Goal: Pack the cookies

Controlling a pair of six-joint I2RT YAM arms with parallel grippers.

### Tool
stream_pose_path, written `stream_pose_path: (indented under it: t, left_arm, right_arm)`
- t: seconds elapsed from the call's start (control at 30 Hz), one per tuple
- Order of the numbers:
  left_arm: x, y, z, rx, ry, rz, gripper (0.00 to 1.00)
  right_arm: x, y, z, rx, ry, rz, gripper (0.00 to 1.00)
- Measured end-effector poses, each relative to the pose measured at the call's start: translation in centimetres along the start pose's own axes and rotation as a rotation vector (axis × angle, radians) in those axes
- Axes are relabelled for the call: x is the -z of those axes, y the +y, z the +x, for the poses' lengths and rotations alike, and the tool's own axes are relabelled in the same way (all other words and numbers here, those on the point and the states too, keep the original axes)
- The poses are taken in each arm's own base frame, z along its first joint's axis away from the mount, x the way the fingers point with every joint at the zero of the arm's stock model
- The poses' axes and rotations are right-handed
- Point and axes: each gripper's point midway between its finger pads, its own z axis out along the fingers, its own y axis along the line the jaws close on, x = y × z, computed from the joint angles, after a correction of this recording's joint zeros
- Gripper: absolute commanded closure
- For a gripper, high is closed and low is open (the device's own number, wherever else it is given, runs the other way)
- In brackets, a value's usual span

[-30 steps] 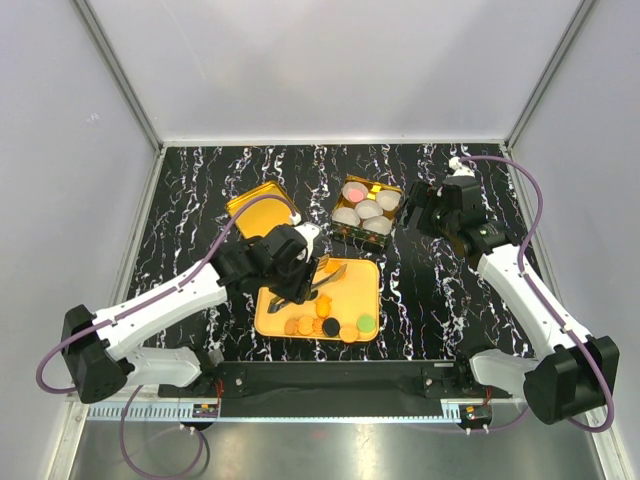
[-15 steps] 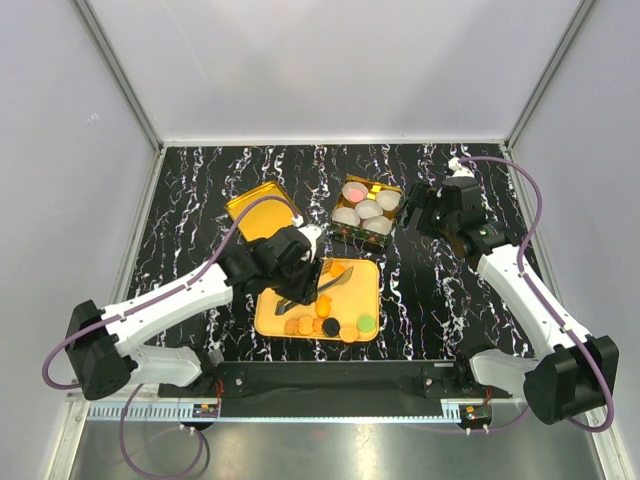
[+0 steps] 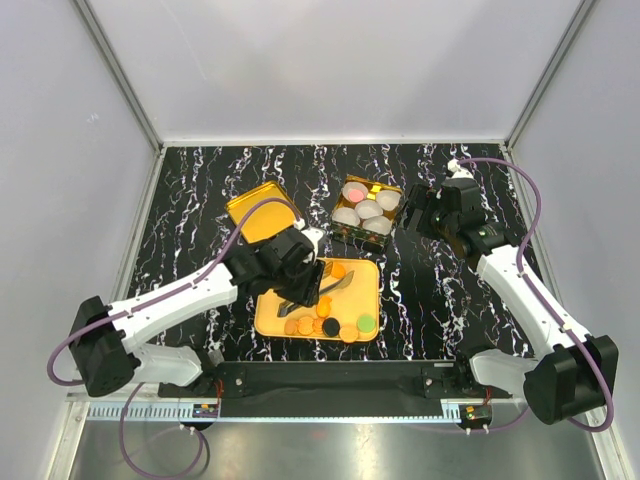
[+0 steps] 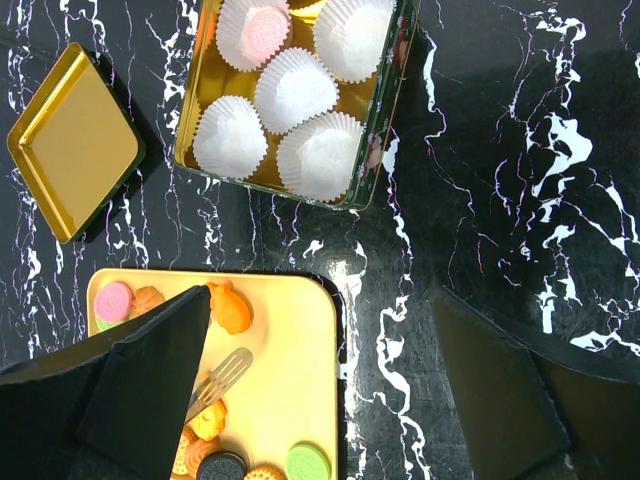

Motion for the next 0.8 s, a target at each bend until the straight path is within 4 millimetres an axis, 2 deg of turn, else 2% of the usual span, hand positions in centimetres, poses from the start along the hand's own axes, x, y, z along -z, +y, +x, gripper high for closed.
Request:
stream_pose_path:
  t: [0.8]
  left_arm:
    - [-1.8,0.5,1.0,0.004,0.049,-0.026,0.47]
  right_arm:
    - [-0.1,-0.2,0.2,0.001,0.005,0.004,0.00]
